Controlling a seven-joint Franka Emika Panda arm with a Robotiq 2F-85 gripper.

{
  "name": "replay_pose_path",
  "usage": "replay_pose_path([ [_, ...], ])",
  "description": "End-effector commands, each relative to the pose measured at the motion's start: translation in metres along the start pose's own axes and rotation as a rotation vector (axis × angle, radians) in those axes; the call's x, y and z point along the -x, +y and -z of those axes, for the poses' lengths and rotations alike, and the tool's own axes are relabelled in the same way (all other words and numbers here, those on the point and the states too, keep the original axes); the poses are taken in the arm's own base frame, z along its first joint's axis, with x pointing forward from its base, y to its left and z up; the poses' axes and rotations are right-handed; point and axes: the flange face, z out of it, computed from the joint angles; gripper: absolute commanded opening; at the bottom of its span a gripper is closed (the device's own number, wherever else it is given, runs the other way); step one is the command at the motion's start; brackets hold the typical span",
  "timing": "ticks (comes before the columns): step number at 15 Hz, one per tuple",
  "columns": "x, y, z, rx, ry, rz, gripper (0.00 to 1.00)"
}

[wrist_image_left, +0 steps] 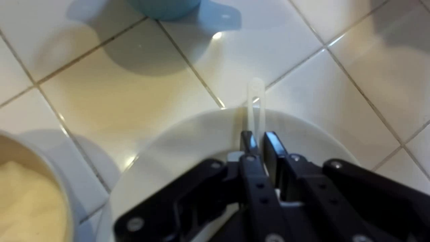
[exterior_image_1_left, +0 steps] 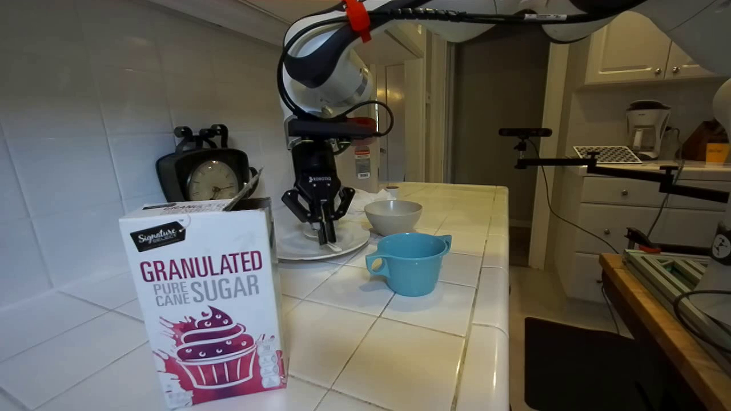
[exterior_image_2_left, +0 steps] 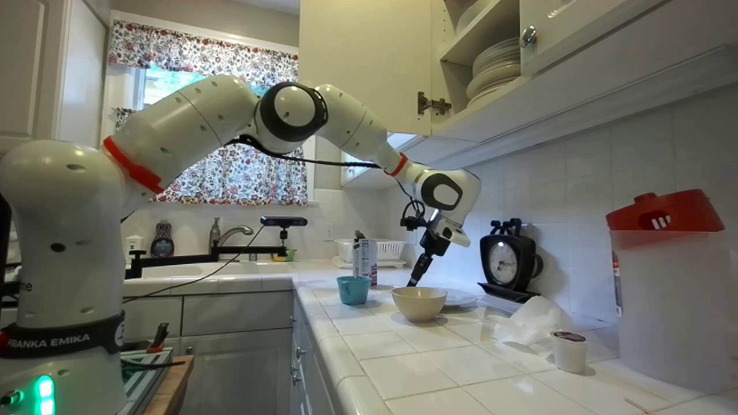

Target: Use the plastic spoon to stir the contents of the ceramic bowl

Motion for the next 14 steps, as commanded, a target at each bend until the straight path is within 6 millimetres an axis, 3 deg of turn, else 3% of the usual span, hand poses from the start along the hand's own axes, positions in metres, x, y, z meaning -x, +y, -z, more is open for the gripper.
replay_pose_path([
  [1,0.008,0.000,0.017,-0.004,0.028,0.038,0.03],
  [8,0.049,0.013,0.041,-0.069,-0.023,0.126,0.03],
  [14,0.088,0.056,0.041,-0.117,-0.115,0.156,0.03],
])
